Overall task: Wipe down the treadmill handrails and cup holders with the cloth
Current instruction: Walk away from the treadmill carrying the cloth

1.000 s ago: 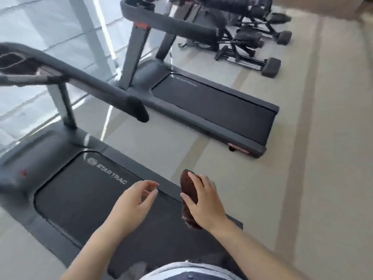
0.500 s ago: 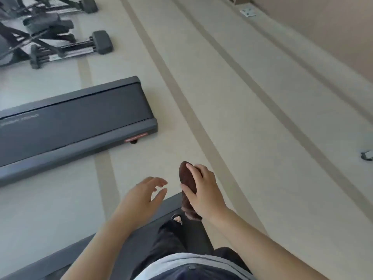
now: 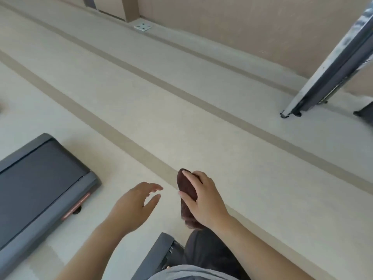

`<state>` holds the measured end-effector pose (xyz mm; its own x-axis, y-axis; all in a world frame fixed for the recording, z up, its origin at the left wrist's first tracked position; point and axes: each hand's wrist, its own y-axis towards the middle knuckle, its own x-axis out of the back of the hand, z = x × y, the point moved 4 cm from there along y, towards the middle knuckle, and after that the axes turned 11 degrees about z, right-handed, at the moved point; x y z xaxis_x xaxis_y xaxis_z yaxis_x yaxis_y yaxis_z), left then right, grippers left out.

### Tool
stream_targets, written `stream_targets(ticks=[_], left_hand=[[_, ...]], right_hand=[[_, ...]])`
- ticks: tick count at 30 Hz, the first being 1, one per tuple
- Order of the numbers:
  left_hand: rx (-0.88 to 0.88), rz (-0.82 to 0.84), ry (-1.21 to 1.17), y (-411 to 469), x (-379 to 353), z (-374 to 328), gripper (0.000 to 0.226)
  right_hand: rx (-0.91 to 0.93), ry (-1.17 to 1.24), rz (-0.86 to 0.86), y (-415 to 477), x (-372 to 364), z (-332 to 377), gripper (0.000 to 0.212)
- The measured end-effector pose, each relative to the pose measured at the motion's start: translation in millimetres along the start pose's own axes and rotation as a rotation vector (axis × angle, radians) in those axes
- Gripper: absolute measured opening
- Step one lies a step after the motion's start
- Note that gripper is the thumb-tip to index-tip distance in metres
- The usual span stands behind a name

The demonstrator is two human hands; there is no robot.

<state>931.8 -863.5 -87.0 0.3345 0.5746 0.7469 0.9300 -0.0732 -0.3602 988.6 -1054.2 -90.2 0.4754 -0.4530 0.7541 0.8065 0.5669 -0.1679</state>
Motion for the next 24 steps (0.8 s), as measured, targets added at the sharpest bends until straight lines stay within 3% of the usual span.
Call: stream_targets(ticks=[5,13,24], left_hand=[[-0.087,0.013,0.023,123,8,-12,0.023],[-0.215,-0.032,-0.014,411,-16,-55,0.023],[-0.182,0.099,-0.034,643,68,-55,0.023]], right_hand=[[-0.06,0.015,-0.087,71,24,-80,0.05],[-0.132,0.035,-0.166,250,58,-262,0.047],[-0.201,0.078,-0.203,464,166,-349,0.046]])
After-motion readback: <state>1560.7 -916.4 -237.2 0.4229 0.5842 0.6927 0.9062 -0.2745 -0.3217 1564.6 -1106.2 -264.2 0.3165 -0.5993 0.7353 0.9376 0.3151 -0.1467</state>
